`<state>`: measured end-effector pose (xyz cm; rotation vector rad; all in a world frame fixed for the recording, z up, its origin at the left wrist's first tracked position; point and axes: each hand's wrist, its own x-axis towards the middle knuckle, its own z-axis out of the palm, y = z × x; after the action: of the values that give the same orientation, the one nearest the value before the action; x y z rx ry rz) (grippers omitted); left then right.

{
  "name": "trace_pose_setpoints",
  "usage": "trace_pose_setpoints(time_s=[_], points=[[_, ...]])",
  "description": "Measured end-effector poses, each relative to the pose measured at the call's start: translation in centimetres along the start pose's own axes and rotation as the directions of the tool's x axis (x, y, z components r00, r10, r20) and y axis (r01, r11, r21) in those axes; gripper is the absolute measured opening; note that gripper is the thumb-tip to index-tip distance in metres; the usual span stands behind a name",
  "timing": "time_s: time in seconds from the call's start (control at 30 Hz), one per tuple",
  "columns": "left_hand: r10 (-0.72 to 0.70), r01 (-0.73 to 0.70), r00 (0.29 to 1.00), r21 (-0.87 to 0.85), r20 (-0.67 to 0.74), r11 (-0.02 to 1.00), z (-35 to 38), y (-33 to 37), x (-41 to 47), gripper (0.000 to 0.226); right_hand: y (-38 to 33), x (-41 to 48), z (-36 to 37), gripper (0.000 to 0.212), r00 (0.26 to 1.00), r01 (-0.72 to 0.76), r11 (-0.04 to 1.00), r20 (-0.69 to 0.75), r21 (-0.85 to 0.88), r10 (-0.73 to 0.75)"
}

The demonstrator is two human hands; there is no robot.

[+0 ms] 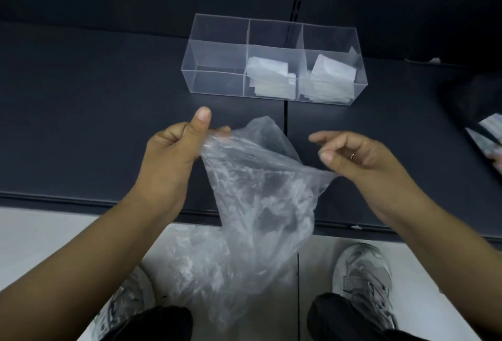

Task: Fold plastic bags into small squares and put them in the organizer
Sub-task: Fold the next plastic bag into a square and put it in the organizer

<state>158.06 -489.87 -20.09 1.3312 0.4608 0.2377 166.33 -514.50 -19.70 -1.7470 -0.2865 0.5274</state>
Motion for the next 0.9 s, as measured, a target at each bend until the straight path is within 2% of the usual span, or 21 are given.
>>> trace_pose_setpoints(time_s=[0.07, 0.13, 0.2, 0.23, 0.27, 0.33, 0.4, 0.43, 0.5, 0.57, 0.63, 0.7, 0.8, 0.87, 0.9], points=[[-0.079, 0.077, 0.996, -0.041, -0.037, 0.996, 0.0, 0.2, -0.1, 0.055, -0.3, -0.1, -0.2, 0.012, 0.999, 0.037, 0.997, 0.005, 0.065, -0.038], [-0.131, 0.126, 0.986, -0.049, -0.1, 0.991, 0.3, 0.3, -0.3, 0.054, -0.7, -0.4, 0.1, 0.035, 0.994, 0.035, 0.997, 0.101, 0.067, -0.041], [-0.174, 0.162, 0.973, -0.091, -0.149, 0.983, 0.6, 0.3, -0.5, 0.054, -0.8, -0.7, 0.8, 0.061, 0.959, -0.004, 0.995, 0.283, -0.105, 0.034], [-0.183, 0.17, 0.967, -0.089, -0.175, 0.981, 0.7, 0.3, -0.6, 0.055, -0.6, -0.8, 1.2, 0.065, 0.933, -0.019, 0.976, 0.347, -0.217, 0.096], [-0.188, 0.177, 0.962, -0.071, -0.199, 0.982, 0.7, 0.2, -0.6, 0.057, -0.4, -1.0, 1.5, 0.061, 0.914, -0.032, 0.952, 0.376, -0.304, 0.151], [-0.185, 0.185, 0.957, -0.024, -0.223, 0.982, 0.6, 0.3, -0.8, 0.068, -0.1, -1.3, 2.2, 0.04, 0.903, -0.073, 0.934, 0.374, -0.35, 0.211], [-0.173, 0.184, 0.952, 0.018, -0.254, 0.983, 0.6, 0.5, -1.0, 0.08, 0.1, -1.6, 2.6, 0.016, 0.902, -0.094, 0.951, 0.379, -0.293, 0.206], [-0.163, 0.183, 0.944, 0.042, -0.287, 0.982, 0.6, 0.6, -1.1, 0.081, 0.1, -1.7, 2.8, 0.011, 0.908, -0.094, 0.967, 0.378, -0.235, 0.18], [-0.139, 0.188, 0.922, 0.104, -0.362, 0.977, 0.5, 0.6, -1.2, 0.074, 0.2, -1.6, 2.7, 0.017, 0.951, -0.093, 0.989, 0.283, -0.119, 0.123], [-0.102, 0.176, 0.91, 0.153, -0.401, 0.972, 0.3, 0.2, -1.4, 0.062, -0.1, -1.2, 2.6, 0.019, 0.995, -0.068, 0.998, 0.066, -0.017, 0.069], [-0.092, 0.186, 0.921, 0.221, -0.38, 0.957, 0.1, -0.5, -1.7, 0.061, -0.5, -0.9, 2.6, 0.016, 0.99, -0.021, 0.998, -0.135, 0.066, 0.03], [-0.122, 0.233, 0.922, 0.273, -0.368, 0.933, -0.2, -1.2, -1.8, 0.06, -0.9, -0.6, 2.5, 0.014, 0.966, 0.024, 0.997, -0.258, 0.074, -0.004], [-0.135, 0.272, 0.92, 0.352, -0.368, 0.895, -1.2, -1.4, -1.2, 0.055, -1.3, -0.3, 2.0, 0.012, 0.956, 0.042, 0.999, -0.29, -0.014, -0.044], [-0.018, 0.129, 0.965, 0.416, -0.262, 0.9, -1.3, -0.7, -0.5, 0.053, -1.6, 0.0, 2.2, 0.013, 0.969, 0.043, 0.998, -0.24, -0.051, -0.054], [0.028, 0.032, 0.992, 0.447, -0.126, 0.894, -0.8, 0.0, -0.1, 0.053, -1.8, 0.3, 2.7, 0.014, 0.978, 0.048, 0.997, -0.2, -0.063, -0.059]])
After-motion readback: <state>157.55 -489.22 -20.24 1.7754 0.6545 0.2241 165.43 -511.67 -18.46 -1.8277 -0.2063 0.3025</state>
